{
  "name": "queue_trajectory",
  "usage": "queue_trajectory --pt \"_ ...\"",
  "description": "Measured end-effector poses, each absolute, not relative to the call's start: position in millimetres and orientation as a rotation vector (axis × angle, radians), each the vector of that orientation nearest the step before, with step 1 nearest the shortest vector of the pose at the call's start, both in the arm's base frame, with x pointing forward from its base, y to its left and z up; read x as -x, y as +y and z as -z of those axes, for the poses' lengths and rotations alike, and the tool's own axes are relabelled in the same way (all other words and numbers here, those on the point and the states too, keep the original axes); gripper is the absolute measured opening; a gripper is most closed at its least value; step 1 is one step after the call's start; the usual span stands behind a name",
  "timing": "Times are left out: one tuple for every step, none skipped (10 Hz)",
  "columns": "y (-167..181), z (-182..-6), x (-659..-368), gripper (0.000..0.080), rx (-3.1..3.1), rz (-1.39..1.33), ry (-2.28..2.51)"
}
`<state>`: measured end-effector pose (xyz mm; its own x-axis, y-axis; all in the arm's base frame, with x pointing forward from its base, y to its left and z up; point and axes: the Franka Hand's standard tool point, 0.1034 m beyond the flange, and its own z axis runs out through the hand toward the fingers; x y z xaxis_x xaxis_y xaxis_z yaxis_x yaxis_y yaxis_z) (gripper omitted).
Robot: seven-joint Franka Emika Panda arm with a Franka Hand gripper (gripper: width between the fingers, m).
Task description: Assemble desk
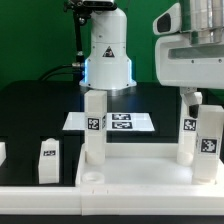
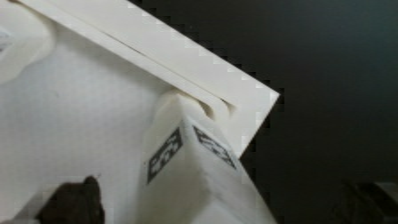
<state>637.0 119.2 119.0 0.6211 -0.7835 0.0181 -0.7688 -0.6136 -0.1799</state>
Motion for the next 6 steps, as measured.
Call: queue_trajectory --pt "115.7 -119.9 -638.6 0.0649 2.879 0.188 0.903" --pt "116.1 -119.3 -639.1 0.0649 2.932 0.203 0.753" --pt "115.4 -119.1 -639.1 0.0649 2.934 0.203 0.747" --pt "115.4 -119.1 -639.1 0.053 2.912 0.199 0.816" --pt "115.4 -119.0 -639.0 0.053 2.904 0.197 0.841" --pt "115.5 -119.0 -639.0 0.0341 2.881 0.193 0.906"
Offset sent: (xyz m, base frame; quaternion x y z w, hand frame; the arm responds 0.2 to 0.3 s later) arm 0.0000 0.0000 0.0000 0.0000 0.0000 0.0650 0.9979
